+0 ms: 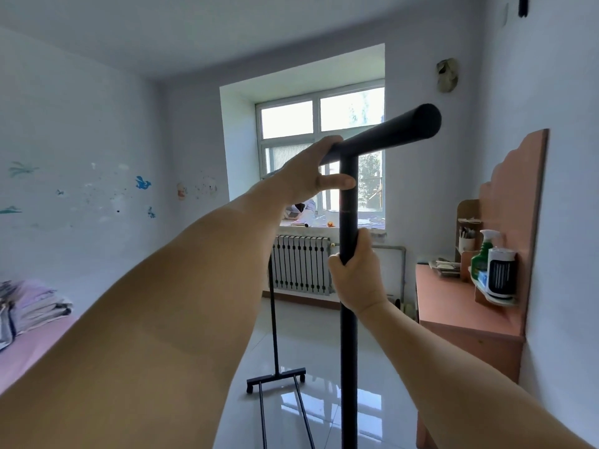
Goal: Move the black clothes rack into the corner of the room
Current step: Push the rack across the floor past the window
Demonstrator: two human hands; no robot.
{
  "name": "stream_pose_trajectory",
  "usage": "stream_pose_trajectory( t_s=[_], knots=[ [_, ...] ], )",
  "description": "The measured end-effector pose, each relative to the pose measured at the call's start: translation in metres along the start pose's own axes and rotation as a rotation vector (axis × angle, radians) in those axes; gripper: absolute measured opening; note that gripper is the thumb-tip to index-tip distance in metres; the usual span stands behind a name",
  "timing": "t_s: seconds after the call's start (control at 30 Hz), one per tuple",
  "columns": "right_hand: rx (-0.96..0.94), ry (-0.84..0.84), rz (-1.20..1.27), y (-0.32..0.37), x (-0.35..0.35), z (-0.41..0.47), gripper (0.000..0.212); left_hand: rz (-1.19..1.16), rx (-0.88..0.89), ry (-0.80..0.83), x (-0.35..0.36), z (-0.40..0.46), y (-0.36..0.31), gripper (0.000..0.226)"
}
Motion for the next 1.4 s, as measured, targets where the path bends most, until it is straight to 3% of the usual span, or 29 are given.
stream_pose_trajectory(
  t_s=[0.3,0.73,1.4],
  knots=[
    [-0.005,0.032,0.034,-0.064,0.014,0.056,0.022,0.043,-0.006,-0.029,0.037,0.055,0.053,0.075],
    [-0.025,0.006,0.006,-0.152,0.023,0.127,0.022,-0.006,0.015,0.006,0.092,0.134,0.113,0.055],
    [-0.044,0.048,0.09,-0.132,-0.079,0.104,0.024,0.062,-0.021,-0.033,0.113,0.126,-0.005,0.054]
  ],
)
Point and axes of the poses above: each hand's wrist, its own z-axis towards the middle knuckle, its own x-axis out of the palm, y = z × x, the point moved 3 cm from there along z, towards the middle knuckle, and after that the axes turned 11 degrees about z, right-handed, at the moved point
